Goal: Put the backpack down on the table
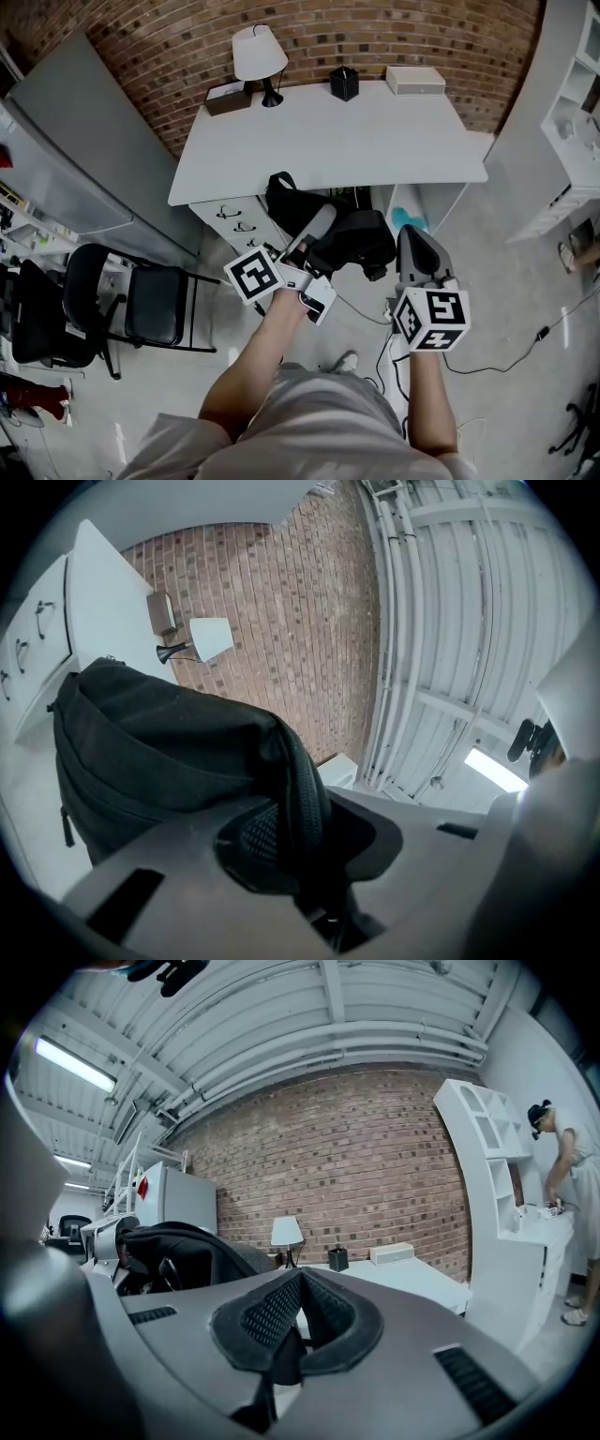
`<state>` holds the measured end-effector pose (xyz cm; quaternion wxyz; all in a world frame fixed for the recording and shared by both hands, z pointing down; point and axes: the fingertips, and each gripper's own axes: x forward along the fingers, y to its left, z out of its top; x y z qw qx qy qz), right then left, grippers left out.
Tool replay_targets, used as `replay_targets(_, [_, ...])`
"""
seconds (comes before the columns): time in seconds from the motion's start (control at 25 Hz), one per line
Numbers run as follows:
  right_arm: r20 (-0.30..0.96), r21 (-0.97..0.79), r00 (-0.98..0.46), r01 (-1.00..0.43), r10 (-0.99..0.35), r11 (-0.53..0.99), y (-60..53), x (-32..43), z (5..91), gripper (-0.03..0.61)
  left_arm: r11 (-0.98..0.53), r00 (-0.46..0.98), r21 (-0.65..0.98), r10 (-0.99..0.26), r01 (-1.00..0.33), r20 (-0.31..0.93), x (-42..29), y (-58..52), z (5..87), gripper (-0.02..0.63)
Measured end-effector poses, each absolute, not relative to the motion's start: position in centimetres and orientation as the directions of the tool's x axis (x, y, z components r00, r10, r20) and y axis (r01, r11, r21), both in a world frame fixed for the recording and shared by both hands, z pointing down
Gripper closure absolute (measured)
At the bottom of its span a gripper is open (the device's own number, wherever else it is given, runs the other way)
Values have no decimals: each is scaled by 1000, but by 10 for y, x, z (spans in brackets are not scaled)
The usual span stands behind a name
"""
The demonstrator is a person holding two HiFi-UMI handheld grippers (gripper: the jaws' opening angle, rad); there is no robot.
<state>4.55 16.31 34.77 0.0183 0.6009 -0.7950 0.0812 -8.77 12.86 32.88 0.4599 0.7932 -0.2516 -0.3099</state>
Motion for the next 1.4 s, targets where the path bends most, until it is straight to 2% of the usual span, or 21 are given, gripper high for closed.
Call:
replay_targets(0.36, [120, -105, -258, -963, -959, 247, 166, 57, 354, 578, -481, 687, 869, -670, -112, -282, -75, 116, 320, 548])
replay_targets(0.88, [133, -77, -264, -964, -955, 256, 73, 74, 349, 578, -446, 658, 890, -699, -95, -280, -61, 19, 326, 546])
replay_targets(1.4, [155, -76, -213, -976, -965, 203, -21, 70, 349, 578, -421, 698, 904, -670, -75, -254, -62, -79, 332, 546])
